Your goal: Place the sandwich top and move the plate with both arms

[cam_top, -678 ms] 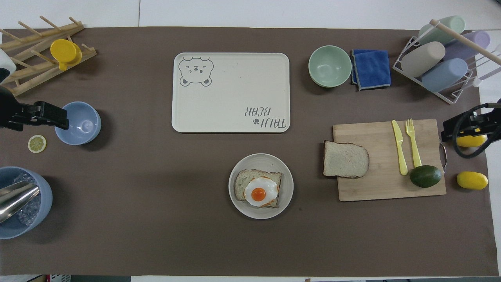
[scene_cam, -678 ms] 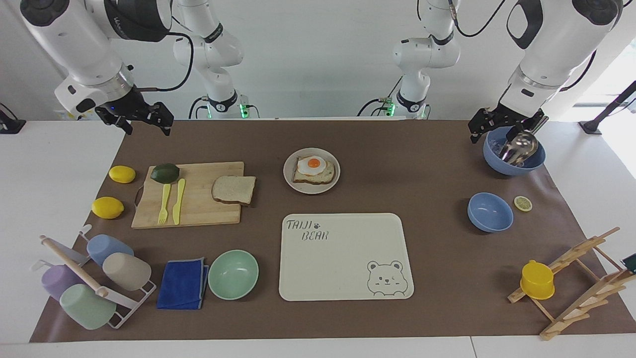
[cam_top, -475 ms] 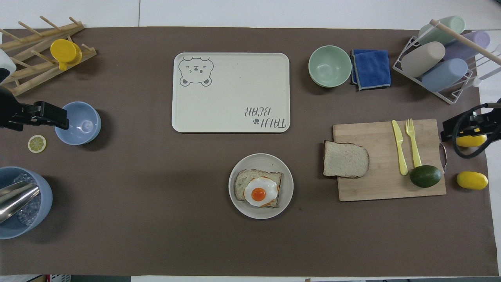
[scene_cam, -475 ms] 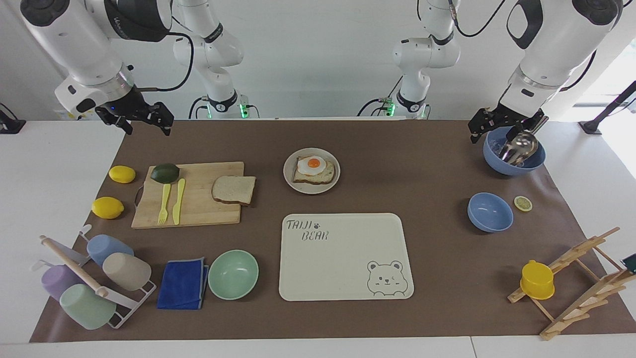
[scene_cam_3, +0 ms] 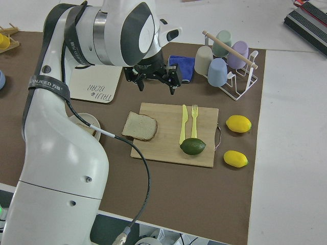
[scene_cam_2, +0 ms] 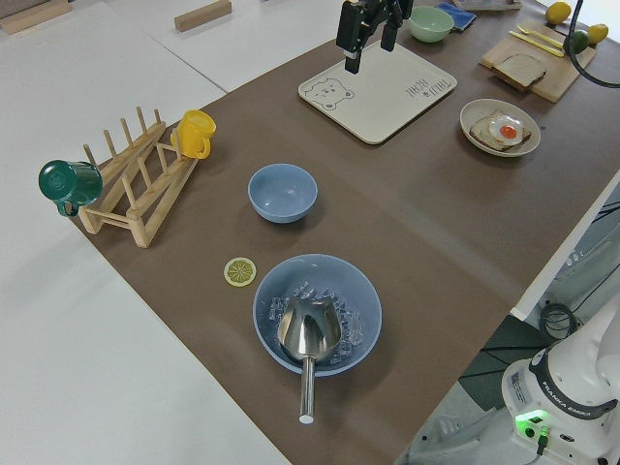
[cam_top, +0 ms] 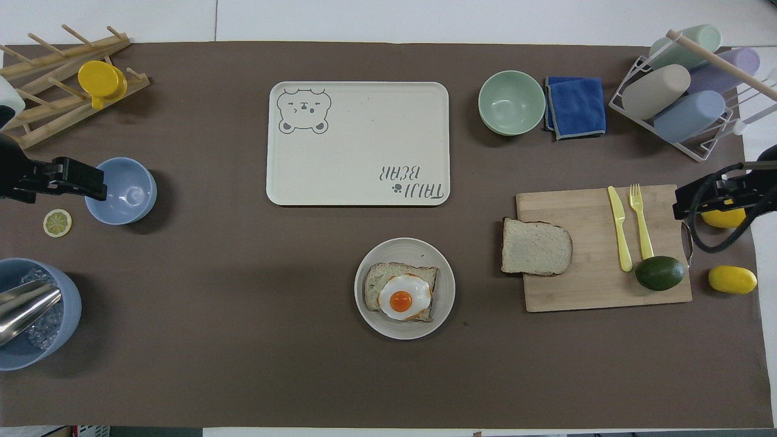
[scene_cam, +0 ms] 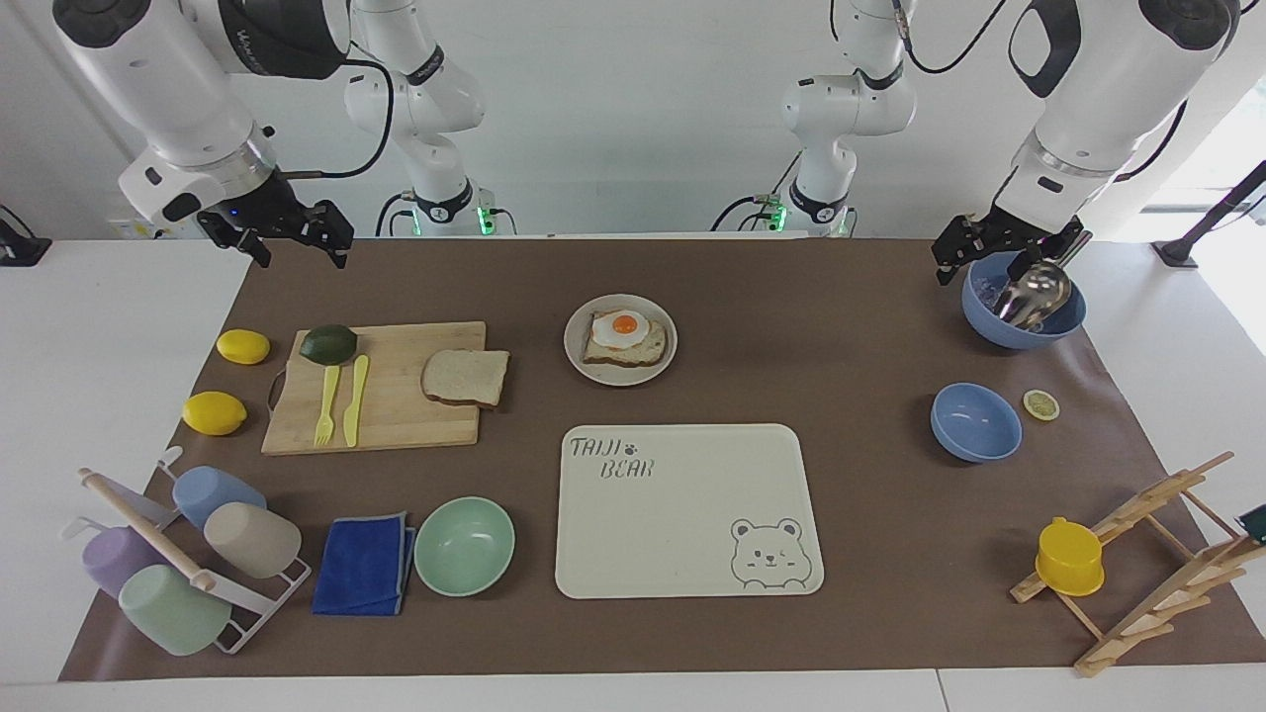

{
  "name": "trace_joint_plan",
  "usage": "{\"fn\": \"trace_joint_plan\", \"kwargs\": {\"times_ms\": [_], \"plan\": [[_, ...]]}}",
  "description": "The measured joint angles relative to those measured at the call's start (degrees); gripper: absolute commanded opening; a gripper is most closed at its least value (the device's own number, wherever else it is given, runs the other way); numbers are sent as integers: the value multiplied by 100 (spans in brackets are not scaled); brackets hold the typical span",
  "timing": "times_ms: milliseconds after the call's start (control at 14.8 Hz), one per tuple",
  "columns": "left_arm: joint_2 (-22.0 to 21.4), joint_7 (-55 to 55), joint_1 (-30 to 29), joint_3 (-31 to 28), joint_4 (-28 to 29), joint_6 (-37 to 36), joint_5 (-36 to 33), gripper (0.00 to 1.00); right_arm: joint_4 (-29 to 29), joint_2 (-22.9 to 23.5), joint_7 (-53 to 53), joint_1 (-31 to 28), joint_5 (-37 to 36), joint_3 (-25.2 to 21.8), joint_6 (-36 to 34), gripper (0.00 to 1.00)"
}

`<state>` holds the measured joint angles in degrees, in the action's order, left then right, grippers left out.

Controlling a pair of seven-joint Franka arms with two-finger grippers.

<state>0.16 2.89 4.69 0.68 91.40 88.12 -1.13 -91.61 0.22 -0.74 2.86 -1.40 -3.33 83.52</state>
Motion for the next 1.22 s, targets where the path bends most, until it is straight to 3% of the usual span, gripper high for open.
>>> {"fn": "trace_joint_plan", "kwargs": {"times_ms": [136,271,475,814,1220], "plan": [[0,0,0,0,1,0,0,100,-490,-78,158,441,4,13,746,100],[0,0,0,0,1,0,0,100,-1069,9,979,1017,0,41,1448,100],[0,0,0,0,1,0,0,100,-1413,660,2025,1810,-138,61,2262,100],[0,0,0,0,1,0,0,100,-1506,1834,3287,2436,-988,59,2407,100],[0,0,0,0,1,0,0,100,-1943,1933,3417,2456,-1663,23,2405,100]]}}
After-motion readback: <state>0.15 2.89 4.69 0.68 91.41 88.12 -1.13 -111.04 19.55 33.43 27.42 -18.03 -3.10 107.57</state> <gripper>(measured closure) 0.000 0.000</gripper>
